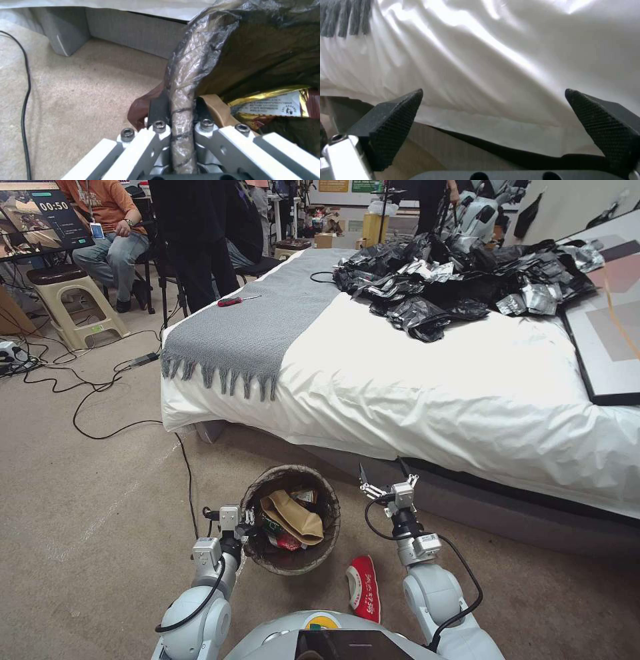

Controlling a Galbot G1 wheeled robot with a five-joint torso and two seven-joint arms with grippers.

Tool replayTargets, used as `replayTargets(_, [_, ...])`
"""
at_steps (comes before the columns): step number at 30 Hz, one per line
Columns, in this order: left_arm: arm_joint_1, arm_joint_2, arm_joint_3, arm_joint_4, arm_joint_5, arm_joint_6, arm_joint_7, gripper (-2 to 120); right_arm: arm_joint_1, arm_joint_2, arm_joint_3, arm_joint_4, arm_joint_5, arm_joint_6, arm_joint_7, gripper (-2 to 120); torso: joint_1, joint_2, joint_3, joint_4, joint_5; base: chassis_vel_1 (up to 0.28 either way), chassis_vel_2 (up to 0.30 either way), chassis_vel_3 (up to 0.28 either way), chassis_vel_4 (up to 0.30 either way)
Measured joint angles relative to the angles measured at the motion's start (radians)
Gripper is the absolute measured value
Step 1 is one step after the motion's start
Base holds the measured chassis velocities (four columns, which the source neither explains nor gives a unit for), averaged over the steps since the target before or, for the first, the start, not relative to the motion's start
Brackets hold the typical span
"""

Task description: Pick up the trash bin, then pick up the garbage from the floor and place it into the trash bin.

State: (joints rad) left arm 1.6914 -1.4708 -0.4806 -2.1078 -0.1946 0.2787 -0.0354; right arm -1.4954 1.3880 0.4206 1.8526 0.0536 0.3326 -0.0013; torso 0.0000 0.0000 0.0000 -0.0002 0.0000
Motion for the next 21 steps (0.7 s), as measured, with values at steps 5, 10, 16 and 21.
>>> replayTargets(5, [0.000,-0.001,0.004,0.000,0.000,-0.001,0.000,2,-0.002,0.001,0.001,0.003,0.000,0.000,-0.003,100,0.000,0.000,0.000,0.0000,0.0000,0.085,-0.078,-0.089,0.085])
replayTargets(10, [0.000,-0.001,0.002,0.000,-0.001,-0.001,-0.001,2,-0.001,0.004,0.001,-0.001,0.000,0.002,-0.008,100,0.000,0.000,0.000,0.0003,0.0000,0.128,-0.154,-0.127,0.120])
replayTargets(16, [-0.002,-0.001,0.001,0.002,-0.001,-0.001,-0.001,2,0.006,0.004,0.002,-0.006,0.000,0.013,-0.018,100,0.000,0.000,0.000,0.0002,0.0000,0.038,-0.031,-0.024,0.033])
replayTargets(21, [-0.006,-0.001,0.002,0.003,-0.001,-0.001,0.000,2,0.010,0.005,0.002,-0.010,0.001,0.021,-0.025,100,0.000,0.000,0.000,0.0002,0.0000,0.000,0.000,0.000,0.000])
